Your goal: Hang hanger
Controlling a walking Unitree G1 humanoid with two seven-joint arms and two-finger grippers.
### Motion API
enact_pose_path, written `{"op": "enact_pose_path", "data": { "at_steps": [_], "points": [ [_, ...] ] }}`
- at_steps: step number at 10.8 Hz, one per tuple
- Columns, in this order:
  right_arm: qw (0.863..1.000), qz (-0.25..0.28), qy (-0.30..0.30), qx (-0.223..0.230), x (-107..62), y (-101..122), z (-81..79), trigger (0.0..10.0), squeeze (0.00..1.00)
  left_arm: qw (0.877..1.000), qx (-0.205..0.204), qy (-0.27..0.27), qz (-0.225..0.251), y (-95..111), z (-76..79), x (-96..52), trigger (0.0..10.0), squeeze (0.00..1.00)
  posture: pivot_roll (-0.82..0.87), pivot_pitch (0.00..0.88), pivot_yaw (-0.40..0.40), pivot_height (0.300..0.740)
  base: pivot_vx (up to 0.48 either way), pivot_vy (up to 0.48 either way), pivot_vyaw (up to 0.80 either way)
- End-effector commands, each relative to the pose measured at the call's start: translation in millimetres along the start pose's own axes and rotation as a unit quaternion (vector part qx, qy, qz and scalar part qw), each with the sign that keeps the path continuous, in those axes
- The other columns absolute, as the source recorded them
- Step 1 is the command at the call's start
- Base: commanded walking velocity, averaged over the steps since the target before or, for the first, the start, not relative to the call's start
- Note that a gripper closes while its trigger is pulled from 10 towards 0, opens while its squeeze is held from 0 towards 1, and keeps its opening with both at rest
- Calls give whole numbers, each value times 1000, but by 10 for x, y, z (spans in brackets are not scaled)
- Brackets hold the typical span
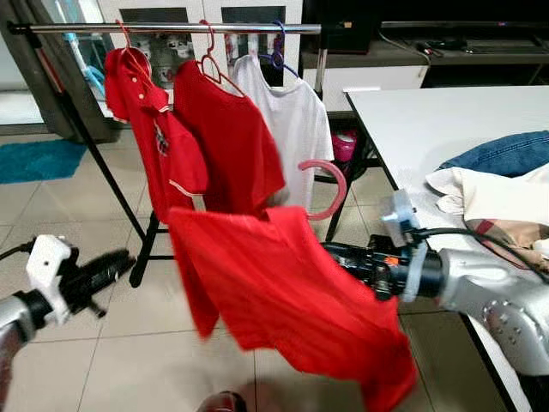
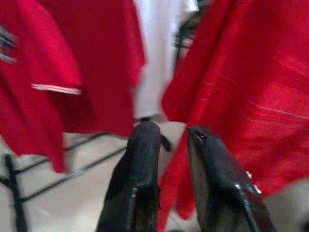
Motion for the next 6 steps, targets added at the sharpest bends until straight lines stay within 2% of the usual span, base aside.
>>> {"op": "enact_pose_path", "data": {
  "at_steps": [1,3,4,6],
  "points": [
    [999,21,26,-22,-35,137,-14,10000,0,999,1,-30,-9,64,37,-21,10000,1000,-55,50,53,740,0,0,0],
    [998,20,55,-28,-52,163,-30,10000,0,996,13,-86,-31,135,130,-41,10000,1000,-53,49,54,740,0,0,0],
    [997,20,64,-29,-49,166,-36,10000,0,995,14,-96,-34,149,155,-45,10000,1000,-53,49,58,740,0,0,0],
    [996,23,86,-29,-39,186,-73,10000,0,992,9,-122,-29,190,231,28,10000,1000,-54,45,62,740,0,0,0]
  ]
}}
Point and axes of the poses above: a point about 5 cm out from each wrist's last joint towards the gripper, its own x axis pointing out of the wrist towards the gripper, its own y axis along the axis of the wrist's last joint, z = x × y, the point moved 2 cm from there along x, pointing out of the wrist towards the gripper, and after that the axes turned 8 degrees about -x, right-handed, at the moved point
